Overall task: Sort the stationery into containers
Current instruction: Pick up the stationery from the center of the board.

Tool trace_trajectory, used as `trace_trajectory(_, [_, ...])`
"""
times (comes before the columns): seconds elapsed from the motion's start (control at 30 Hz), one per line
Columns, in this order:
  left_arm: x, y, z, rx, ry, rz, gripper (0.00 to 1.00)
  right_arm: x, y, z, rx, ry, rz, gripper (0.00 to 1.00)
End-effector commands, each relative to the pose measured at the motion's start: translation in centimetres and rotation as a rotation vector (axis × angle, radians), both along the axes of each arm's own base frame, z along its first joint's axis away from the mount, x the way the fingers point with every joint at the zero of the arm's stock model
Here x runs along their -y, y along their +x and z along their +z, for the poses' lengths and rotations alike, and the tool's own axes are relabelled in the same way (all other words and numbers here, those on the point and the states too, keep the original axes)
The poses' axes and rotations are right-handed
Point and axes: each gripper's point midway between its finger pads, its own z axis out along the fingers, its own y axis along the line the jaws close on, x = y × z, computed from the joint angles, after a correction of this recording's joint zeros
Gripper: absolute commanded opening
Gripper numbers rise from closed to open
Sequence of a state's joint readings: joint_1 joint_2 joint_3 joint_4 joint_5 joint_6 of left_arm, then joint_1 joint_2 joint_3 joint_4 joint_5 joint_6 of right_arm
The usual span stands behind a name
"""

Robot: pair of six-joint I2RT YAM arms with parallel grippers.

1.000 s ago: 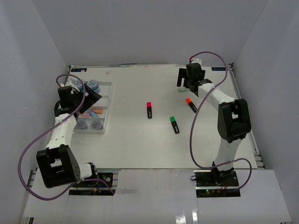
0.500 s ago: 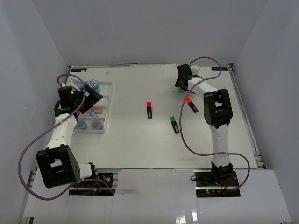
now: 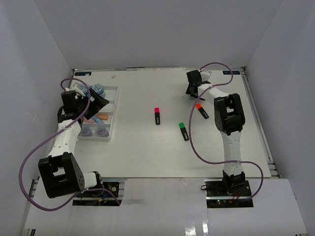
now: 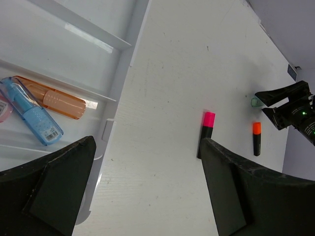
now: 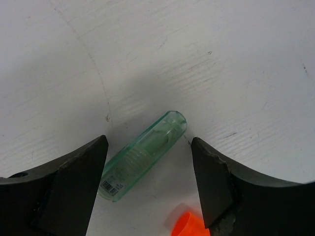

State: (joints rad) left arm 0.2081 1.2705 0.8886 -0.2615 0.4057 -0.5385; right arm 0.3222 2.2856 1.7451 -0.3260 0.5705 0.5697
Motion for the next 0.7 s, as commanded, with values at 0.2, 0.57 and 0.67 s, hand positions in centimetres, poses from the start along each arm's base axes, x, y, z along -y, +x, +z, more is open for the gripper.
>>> trace_trajectory(0.2, [0.4,0.0,2.0,0.062,-0.005,-0.02,0.98,-1.3,-3.8,-0.1,-0.024,0.02,0.097,0.74])
trace_trajectory(0.57, [0.5,0.0,1.5,0.051,-0.013,-0.028,0.98,-1.5,-4.1,-1.2,-0.047,-0.001,0.161,0.58])
trace_trajectory(0.67, [0.6,0.0,1.7,0.056,-0.019,-0.032,0.98,-1.9,-3.7,-0.5,-0.021,-0.01,0.205,0.49])
